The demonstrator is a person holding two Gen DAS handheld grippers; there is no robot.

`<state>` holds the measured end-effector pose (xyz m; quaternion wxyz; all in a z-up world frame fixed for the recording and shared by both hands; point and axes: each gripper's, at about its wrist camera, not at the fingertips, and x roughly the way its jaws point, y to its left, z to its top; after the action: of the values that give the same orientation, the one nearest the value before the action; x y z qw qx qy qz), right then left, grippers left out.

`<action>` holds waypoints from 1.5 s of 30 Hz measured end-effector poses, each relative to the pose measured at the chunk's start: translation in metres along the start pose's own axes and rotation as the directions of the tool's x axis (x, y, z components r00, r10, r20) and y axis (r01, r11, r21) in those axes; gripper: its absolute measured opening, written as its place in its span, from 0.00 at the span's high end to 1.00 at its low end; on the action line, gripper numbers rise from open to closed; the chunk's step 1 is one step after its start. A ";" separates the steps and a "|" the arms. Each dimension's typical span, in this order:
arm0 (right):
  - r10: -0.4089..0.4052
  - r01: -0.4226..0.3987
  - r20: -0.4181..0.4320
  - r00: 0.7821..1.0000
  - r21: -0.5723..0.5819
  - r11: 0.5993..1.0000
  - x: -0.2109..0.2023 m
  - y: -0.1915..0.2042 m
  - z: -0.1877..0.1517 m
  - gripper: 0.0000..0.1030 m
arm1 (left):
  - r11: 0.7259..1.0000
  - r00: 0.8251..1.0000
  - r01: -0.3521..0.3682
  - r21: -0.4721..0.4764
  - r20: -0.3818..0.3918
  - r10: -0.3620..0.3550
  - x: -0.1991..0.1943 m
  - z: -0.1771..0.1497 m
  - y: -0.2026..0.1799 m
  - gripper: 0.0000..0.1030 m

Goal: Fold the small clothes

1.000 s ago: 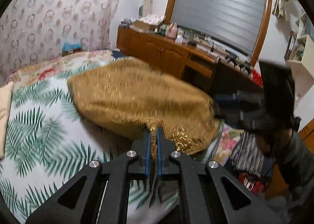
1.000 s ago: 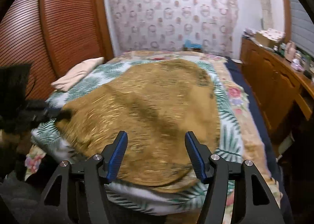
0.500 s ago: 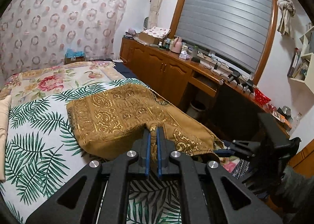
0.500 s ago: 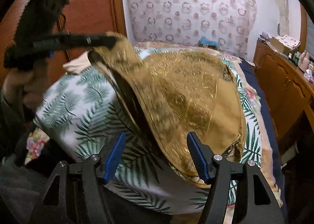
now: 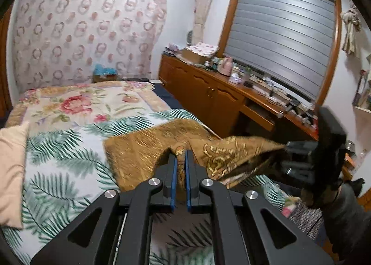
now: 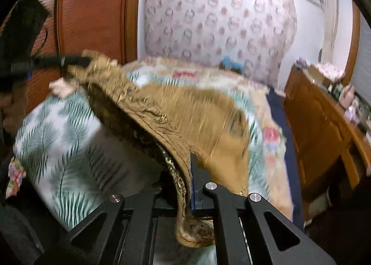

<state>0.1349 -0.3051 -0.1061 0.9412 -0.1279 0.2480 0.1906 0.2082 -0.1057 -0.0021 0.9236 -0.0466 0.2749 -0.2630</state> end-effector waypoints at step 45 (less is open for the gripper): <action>-0.039 0.053 -0.132 0.991 0.106 0.993 0.113 -0.098 0.074 0.44 | 0.977 0.944 -0.212 0.015 -0.255 0.209 0.148 0.008 0.097 0.28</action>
<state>0.2976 -0.3344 -0.0876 0.9328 -0.0940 0.3157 0.1464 0.3625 -0.0986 -0.0897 0.9030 0.0115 0.3964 -0.1651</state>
